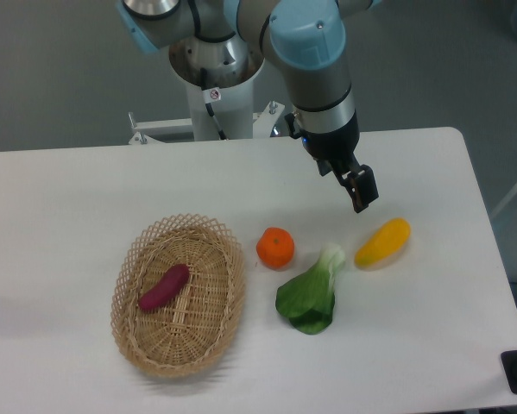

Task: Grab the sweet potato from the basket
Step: 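Move the gripper over the basket above the purple sweet potato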

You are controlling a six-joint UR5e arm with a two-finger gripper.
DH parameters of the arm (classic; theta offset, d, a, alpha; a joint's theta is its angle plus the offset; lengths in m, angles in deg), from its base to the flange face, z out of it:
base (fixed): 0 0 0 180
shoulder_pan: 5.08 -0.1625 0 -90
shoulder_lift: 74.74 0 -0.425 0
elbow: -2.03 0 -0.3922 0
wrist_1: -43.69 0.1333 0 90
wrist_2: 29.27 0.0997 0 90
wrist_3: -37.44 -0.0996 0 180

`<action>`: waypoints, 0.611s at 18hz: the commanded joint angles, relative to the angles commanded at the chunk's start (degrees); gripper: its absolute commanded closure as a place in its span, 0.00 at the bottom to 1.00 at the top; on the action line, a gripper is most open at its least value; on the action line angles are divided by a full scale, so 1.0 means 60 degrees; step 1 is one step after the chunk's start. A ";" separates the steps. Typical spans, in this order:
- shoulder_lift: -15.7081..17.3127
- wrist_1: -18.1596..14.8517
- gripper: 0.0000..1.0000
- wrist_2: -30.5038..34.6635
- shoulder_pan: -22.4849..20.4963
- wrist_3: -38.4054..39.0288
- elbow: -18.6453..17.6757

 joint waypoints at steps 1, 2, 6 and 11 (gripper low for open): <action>0.0000 0.0014 0.00 -0.0044 0.0000 0.0058 0.0015; 0.0000 0.0015 0.00 -0.0160 0.0000 0.0204 0.0015; 0.0015 0.0000 0.00 -0.0454 0.0015 0.0731 0.0029; 0.0029 0.0029 0.00 -0.1887 0.0307 0.3406 -0.0161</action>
